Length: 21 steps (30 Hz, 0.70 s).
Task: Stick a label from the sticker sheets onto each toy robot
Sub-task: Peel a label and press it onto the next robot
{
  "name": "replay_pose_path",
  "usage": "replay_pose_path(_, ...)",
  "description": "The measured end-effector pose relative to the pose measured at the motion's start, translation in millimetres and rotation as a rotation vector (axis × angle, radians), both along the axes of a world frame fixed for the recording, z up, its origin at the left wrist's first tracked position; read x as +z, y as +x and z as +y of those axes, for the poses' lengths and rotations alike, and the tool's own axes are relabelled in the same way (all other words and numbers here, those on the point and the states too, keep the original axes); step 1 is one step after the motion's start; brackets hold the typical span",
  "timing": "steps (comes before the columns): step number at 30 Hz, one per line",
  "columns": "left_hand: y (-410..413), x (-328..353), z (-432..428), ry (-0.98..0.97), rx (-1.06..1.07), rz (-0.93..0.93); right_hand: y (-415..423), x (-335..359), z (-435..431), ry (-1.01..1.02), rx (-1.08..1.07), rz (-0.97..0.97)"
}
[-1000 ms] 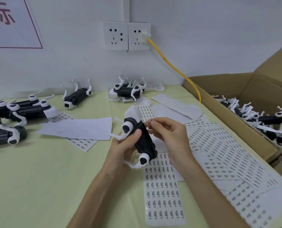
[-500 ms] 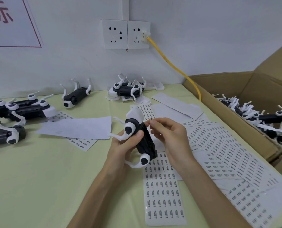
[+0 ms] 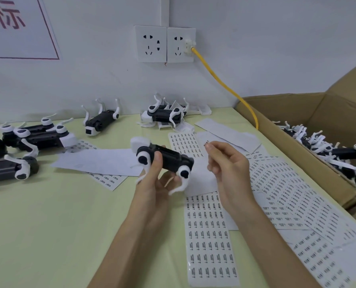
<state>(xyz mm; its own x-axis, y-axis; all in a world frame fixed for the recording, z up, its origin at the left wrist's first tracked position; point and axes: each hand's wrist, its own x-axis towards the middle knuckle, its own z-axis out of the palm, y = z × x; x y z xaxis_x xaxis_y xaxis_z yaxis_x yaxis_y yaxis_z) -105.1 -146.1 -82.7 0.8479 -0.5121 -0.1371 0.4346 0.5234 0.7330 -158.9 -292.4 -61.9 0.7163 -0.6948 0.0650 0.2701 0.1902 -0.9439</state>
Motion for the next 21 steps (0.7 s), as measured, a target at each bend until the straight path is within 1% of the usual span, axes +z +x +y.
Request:
replay_pose_path(2, -2, 0, -4, -0.112, 0.051, 0.103, -2, 3, 2, 0.134, 0.102, -0.045)
replay_pose_path(6, -2, 5, -5, -0.187, 0.088, 0.123, -5, 7, 14, 0.455, 0.349, -0.132)
replay_pose_path(9, -3, 9, -5, -0.229, 0.100, 0.165, -9, 4, 30, 0.618, 0.516, -0.155)
replay_pose_path(11, -3, 10, -3, -0.260, 0.066, 0.203, -10, 2, 43, 0.668, 0.619, -0.138)
replay_pose_path(13, -4, 10, 0, -0.269, 0.004, 0.226, -11, -1, 54, 0.697, 0.673, -0.101)
replay_pose_path(17, -3, 9, -1, -0.207, -0.051, 0.222, -11, -5, 61, 0.749, 0.673, -0.042)
replay_pose_path(21, -5, 5, -3, -0.168, -0.028, 0.179, -10, -7, 60, 0.755, 0.675, -0.056)
